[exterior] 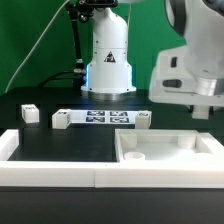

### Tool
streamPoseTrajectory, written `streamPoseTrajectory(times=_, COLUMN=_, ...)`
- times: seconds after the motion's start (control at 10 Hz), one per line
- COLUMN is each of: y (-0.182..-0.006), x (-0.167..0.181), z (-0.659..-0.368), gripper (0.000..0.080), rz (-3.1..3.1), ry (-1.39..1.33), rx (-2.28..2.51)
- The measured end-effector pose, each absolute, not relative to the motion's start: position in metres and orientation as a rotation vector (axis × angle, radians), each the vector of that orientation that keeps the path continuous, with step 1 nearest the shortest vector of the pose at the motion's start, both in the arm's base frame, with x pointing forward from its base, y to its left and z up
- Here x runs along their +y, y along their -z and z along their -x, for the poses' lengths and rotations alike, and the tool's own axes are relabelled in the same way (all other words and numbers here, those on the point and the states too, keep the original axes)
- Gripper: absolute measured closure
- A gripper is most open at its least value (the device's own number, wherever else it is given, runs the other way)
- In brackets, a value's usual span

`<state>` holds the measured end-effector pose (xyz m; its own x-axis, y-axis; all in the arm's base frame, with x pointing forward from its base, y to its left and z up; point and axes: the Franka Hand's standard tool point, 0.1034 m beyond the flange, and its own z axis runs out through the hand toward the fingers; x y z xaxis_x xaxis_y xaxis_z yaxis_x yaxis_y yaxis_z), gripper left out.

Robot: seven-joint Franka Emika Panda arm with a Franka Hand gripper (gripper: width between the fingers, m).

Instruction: Assemble one leg

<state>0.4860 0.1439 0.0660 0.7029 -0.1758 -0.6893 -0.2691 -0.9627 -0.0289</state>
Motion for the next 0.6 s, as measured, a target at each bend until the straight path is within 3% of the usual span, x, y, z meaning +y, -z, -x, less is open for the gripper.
streamPoseTrajectory(times=0.2, y=-0.065, x=0.143, z=-0.488, gripper=0.0508, rz=2.785, ry=-1.09, rx=0.371)
streamPoseTrajectory(times=0.5, y=-0.059, x=0.14, z=-0.501, gripper=0.0508, rz=2.913, ry=-0.672, rx=0.355)
streamPoseTrajectory(times=0.6, y=-0.064, x=0.136, z=-0.501, gripper=0.0508, rz=2.944, ry=-0.612, rx=0.334)
